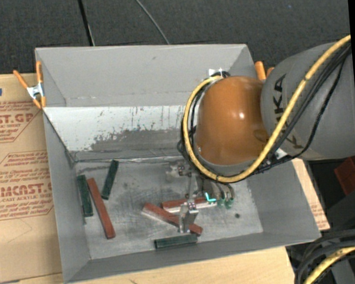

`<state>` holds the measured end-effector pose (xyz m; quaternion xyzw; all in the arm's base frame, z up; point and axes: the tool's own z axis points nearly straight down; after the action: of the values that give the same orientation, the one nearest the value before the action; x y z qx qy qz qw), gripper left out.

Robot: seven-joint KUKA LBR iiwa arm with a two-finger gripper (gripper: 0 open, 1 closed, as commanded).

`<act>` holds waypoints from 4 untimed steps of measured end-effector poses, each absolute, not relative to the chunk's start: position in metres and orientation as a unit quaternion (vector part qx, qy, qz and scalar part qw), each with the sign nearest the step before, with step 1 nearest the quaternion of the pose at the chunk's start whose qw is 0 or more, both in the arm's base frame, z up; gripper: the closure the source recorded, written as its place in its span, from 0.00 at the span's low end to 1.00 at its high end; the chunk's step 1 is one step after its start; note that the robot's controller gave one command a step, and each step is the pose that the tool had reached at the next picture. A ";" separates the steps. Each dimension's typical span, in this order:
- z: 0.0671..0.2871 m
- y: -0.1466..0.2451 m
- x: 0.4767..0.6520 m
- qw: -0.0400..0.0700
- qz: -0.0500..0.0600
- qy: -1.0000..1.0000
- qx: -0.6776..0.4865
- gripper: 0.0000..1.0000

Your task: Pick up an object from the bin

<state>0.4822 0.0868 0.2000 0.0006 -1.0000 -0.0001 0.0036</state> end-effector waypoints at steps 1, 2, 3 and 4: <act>0.203 0.086 0.484 0.000 -0.001 -1.000 0.000 0.00; 0.133 0.075 0.497 -0.003 -0.001 -1.000 0.010 0.00; 0.076 0.044 0.496 0.012 -0.003 -0.999 -0.046 1.00; 0.076 0.044 0.496 0.011 -0.003 -0.999 -0.046 1.00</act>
Offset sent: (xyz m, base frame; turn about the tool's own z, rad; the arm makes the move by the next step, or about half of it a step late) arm 0.0237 -0.0224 -0.1300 -0.0317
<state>0.4961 0.0440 0.0764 -0.0462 -0.9989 -0.0031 0.0114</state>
